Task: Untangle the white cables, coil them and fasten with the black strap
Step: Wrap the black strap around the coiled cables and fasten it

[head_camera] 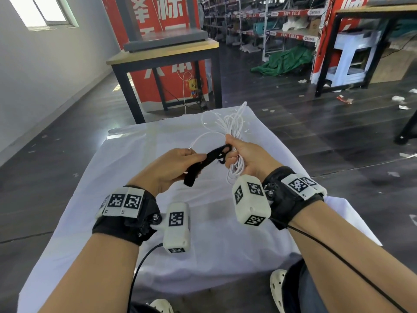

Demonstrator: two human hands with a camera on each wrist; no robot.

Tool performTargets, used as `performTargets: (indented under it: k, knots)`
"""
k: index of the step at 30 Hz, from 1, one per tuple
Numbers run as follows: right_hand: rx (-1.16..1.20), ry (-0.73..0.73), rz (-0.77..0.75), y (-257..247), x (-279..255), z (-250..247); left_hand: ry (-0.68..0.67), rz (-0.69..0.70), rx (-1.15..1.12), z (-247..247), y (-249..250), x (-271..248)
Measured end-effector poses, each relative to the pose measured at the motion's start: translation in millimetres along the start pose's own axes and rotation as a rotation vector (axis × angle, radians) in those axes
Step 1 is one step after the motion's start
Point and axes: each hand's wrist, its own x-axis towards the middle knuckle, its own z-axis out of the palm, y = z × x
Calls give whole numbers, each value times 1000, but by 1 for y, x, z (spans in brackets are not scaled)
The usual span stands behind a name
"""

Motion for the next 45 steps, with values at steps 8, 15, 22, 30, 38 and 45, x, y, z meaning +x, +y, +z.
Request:
performTargets:
  k: [8,15,22,30,38,45]
  knots:
    - [39,38,-55,-8,2,-9,-10,65,80,-2,-1,0]
    - [-81,-29,-95,2,-7,6,-105,149,-33,19,5,-3]
    - [-179,-65,-155,5,-9,7,-174,85,-51,20,11,-9]
    - [-253,-60,-175,1,-11,2,111,155,-148,-13,15,-5]
    - [-393,-177,-87,10,-18,11,144,158,-505,-5,17,-2]
    - [-384,-192,-76,10,-17,9,81,135,-683,-7,21,-6]
